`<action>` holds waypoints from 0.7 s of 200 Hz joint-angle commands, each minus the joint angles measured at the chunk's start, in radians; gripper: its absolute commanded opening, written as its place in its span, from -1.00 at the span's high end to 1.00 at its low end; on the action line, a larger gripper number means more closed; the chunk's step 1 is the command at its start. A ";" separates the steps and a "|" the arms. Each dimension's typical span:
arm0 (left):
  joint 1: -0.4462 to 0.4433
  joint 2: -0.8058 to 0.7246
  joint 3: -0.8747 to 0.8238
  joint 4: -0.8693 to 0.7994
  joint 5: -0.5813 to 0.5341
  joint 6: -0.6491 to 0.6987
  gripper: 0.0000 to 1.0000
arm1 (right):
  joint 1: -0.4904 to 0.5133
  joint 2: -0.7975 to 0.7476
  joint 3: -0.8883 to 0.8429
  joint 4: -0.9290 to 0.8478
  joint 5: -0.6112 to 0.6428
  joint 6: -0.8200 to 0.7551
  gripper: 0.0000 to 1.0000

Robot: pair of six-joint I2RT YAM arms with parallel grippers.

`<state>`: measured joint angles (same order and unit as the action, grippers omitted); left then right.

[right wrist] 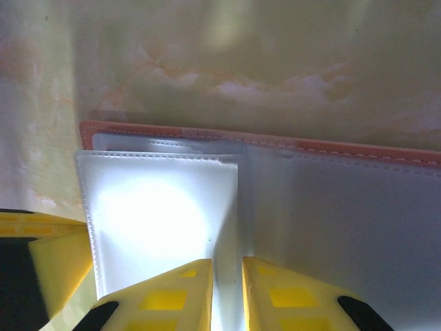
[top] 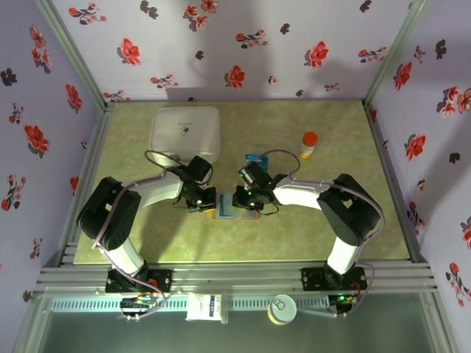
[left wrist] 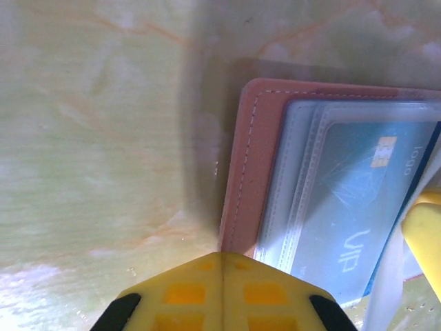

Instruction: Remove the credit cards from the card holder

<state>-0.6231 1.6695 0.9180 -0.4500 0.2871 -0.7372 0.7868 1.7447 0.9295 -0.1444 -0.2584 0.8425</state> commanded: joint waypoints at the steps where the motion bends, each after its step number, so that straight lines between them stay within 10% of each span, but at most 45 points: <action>1: 0.008 -0.064 0.027 -0.040 -0.013 -0.001 0.93 | -0.008 -0.004 -0.020 -0.008 0.014 0.009 0.61; 140: -0.004 -0.042 -0.017 0.160 0.153 -0.127 0.52 | -0.008 0.000 -0.023 0.009 -0.002 0.020 0.61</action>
<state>-0.6239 1.5940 0.9180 -0.3096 0.4168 -0.8425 0.7853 1.7447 0.9207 -0.1310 -0.2592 0.8471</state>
